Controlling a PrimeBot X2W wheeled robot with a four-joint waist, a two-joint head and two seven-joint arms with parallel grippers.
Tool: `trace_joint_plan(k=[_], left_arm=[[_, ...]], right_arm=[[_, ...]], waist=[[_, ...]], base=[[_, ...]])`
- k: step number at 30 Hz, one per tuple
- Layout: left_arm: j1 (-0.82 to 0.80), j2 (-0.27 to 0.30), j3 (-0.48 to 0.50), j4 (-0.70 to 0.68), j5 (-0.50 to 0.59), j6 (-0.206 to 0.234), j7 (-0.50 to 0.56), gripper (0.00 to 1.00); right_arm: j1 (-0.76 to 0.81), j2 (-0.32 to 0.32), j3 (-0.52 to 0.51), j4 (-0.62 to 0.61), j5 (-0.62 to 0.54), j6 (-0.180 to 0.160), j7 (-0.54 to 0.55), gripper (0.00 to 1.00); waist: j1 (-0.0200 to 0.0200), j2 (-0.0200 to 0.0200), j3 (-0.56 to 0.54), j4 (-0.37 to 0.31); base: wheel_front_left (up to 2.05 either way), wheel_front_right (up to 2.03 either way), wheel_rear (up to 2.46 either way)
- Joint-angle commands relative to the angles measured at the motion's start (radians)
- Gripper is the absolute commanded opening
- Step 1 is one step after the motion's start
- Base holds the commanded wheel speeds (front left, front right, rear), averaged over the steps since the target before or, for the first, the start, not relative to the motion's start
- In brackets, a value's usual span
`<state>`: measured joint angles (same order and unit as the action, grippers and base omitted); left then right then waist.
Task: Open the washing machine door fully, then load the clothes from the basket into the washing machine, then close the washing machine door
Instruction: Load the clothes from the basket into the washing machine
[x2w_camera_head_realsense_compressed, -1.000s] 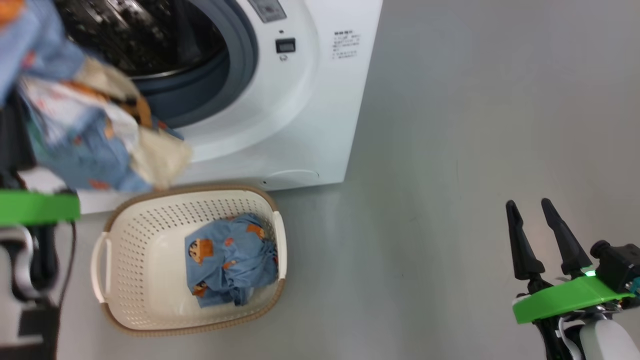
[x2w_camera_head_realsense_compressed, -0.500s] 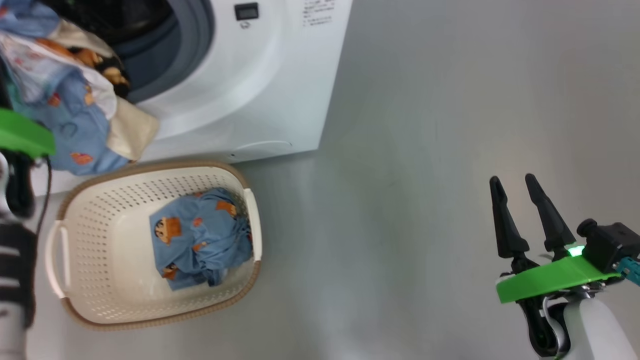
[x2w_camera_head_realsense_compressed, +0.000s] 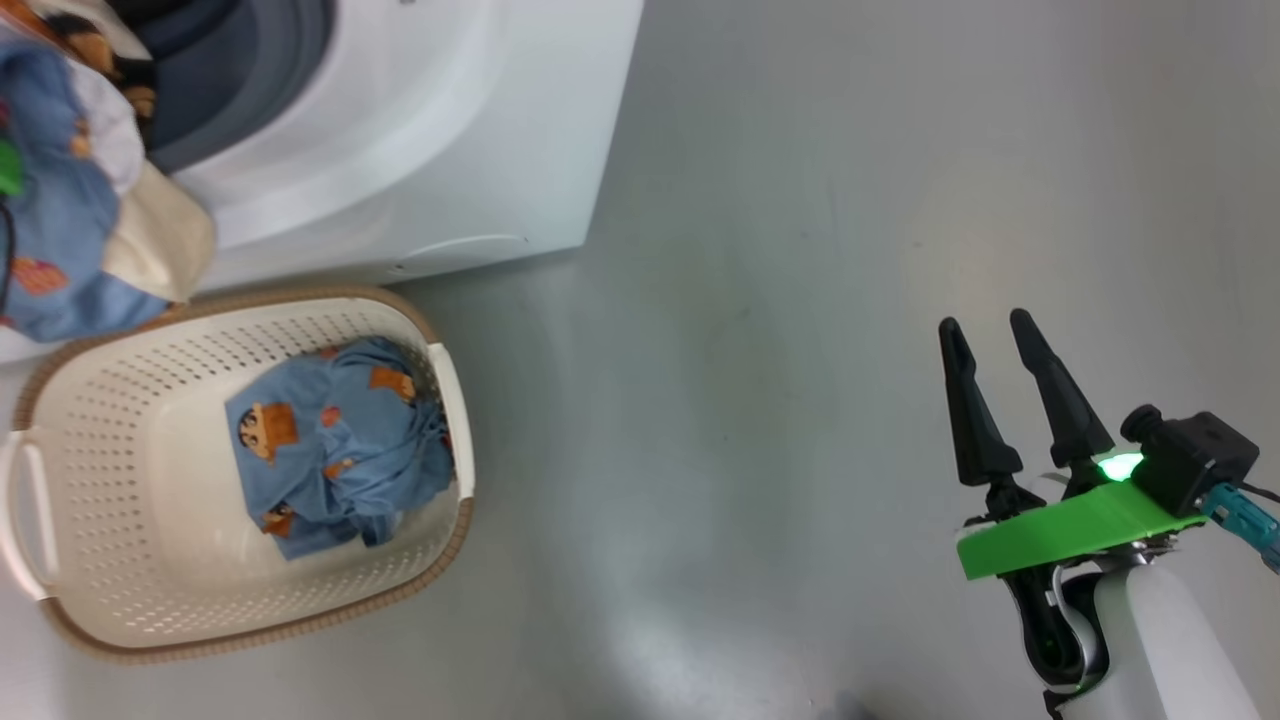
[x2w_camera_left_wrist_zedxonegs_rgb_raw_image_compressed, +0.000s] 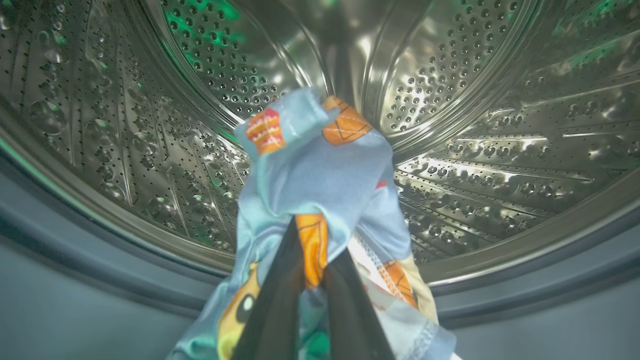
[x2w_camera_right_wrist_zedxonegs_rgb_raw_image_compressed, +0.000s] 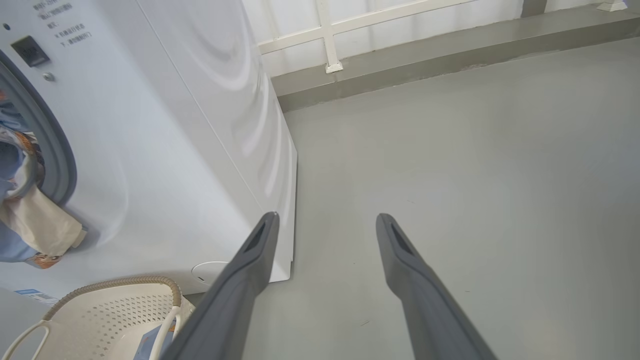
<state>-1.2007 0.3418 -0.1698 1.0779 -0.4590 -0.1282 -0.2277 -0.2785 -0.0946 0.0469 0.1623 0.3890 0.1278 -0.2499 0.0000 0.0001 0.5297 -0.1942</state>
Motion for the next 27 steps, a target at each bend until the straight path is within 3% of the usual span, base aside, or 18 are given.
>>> trace_joint_plan(k=[1,6,14,15,16,17,18,27], left_arm=[[-0.026,0.059,0.009,-0.015,-0.002,-0.002,-0.002,0.0],[-0.119,0.082,0.004,-0.013,0.013,-0.002,-0.03,0.0],[-0.118,0.093,0.148,-0.309,0.087,0.023,-0.034,0.0],[-0.101,0.085,0.158,-0.303,0.095,0.022,-0.034,0.1],[-0.09,0.082,0.16,-0.298,0.108,0.02,-0.034,0.41],[-0.082,0.081,0.161,-0.296,0.124,0.019,-0.034,0.88],[-0.075,0.076,0.168,-0.288,0.13,0.018,-0.034,1.0],[-0.052,0.041,0.221,-0.236,0.169,0.007,-0.034,1.0]], right_arm=[[-0.002,0.001,0.022,-0.024,0.006,0.003,-0.012,1.0],[-0.018,0.012,0.027,-0.025,0.01,0.003,-0.012,1.0],[-0.04,0.024,0.025,-0.034,0.01,0.003,-0.012,1.0],[-0.041,0.025,0.026,-0.033,0.01,0.003,-0.012,1.0],[-0.042,0.026,0.025,-0.033,0.01,0.003,-0.012,1.0],[-0.043,0.027,0.025,-0.032,0.01,0.003,-0.012,1.0],[-0.043,0.028,0.025,-0.031,0.011,0.003,-0.012,1.0],[-0.05,0.032,0.021,-0.03,0.007,0.003,-0.012,1.0]], waist=[[0.0,-0.0001,0.018,-0.015],[0.0,-0.0001,0.048,-0.028],[0.0,-0.0001,0.09,-0.035],[0.0,-0.0001,0.09,-0.035],[0.0,-0.0001,0.09,-0.035],[0.0,-0.0001,0.091,-0.034],[0.0,-0.0001,0.092,-0.034],[0.0,-0.0001,0.094,-0.019]], base=[[0.0,0.0,0.0],[0.0,0.0,0.0],[0.0,0.0,0.0],[0.0,0.0,0.0],[0.0,0.0,0.0],[0.0,0.0,0.0],[0.0,0.0,0.0],[0.0,0.0,0.0]])
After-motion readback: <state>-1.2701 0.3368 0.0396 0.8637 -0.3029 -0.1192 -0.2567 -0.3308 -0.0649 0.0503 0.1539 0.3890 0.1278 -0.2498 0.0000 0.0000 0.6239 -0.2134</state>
